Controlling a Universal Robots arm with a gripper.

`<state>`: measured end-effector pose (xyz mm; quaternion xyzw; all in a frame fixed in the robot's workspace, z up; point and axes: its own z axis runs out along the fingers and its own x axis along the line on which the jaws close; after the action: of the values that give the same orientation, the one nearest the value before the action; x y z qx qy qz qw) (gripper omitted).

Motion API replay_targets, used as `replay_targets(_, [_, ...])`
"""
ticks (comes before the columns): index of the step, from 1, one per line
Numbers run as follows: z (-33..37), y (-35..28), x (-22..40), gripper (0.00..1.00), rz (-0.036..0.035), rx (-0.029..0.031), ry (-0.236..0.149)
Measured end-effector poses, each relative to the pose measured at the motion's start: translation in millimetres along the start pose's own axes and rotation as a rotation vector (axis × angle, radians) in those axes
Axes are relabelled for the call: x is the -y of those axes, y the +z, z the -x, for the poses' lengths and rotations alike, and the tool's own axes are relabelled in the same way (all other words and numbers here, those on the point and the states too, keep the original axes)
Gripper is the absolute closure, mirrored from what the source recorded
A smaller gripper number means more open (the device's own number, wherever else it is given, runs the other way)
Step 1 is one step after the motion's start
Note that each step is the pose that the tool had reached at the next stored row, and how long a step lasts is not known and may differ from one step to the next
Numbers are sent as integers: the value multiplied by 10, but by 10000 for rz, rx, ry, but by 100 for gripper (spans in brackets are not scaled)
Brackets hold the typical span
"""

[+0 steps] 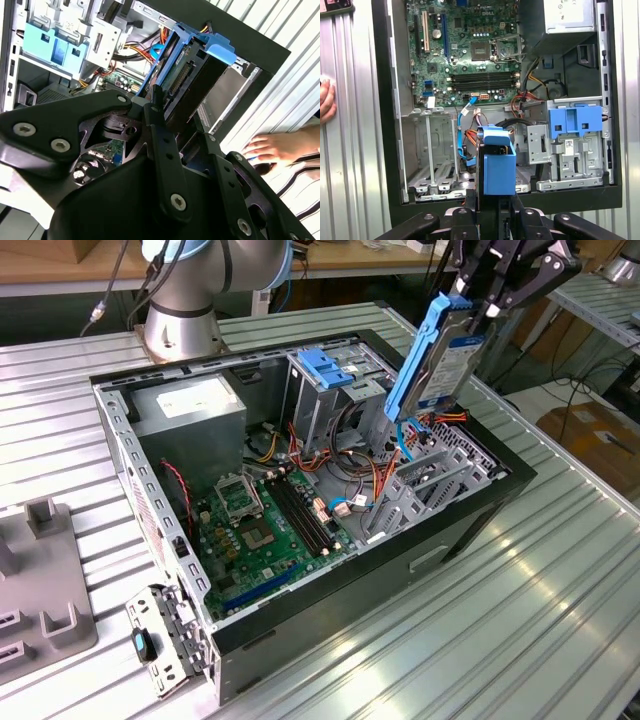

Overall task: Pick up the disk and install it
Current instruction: 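Pick up the disk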

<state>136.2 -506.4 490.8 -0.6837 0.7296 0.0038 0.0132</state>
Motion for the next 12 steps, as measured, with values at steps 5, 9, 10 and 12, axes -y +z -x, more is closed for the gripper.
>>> replay_targets(5, [-101, -2, 6, 65, 0, 0, 0])
replay_targets(9, [-194, -4, 13, 65, 0, 1, 0])
replay_targets(10, [-212, -5, 14, 65, 0, 0, 0])
replay_targets(12, [-281, -7, 18, 65, 0, 0, 0])
